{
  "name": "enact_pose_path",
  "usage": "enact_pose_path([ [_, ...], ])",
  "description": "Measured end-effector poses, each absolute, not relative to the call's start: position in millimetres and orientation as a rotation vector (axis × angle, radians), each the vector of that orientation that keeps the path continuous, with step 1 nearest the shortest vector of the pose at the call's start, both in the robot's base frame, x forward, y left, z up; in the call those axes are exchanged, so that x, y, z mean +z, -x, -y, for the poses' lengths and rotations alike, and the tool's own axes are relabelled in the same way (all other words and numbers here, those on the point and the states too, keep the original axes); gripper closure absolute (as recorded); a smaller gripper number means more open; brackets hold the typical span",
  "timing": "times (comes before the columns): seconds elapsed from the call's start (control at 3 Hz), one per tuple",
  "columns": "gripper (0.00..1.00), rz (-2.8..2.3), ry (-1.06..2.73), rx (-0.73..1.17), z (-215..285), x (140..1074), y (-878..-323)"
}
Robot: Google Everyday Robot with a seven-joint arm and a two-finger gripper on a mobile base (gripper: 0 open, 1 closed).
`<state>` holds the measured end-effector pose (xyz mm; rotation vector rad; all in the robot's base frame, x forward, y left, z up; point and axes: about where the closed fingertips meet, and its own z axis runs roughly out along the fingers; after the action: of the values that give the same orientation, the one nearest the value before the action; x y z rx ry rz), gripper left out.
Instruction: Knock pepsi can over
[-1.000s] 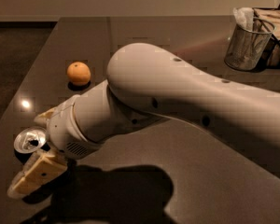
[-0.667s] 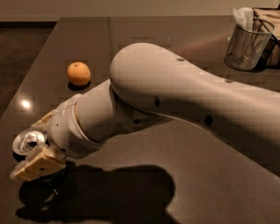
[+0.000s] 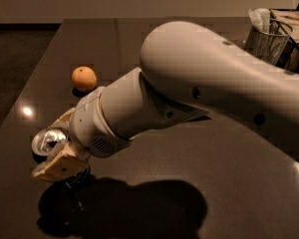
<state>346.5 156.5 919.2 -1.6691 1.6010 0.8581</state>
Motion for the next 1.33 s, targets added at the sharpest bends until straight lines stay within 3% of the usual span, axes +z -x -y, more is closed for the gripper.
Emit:
enact_pose_path([
  [0.33, 1.0, -1.645, 1.726, 0.701, -121, 940, -360],
  [1.33, 1.0, -1.769, 1.936, 0.284, -14, 955, -420],
])
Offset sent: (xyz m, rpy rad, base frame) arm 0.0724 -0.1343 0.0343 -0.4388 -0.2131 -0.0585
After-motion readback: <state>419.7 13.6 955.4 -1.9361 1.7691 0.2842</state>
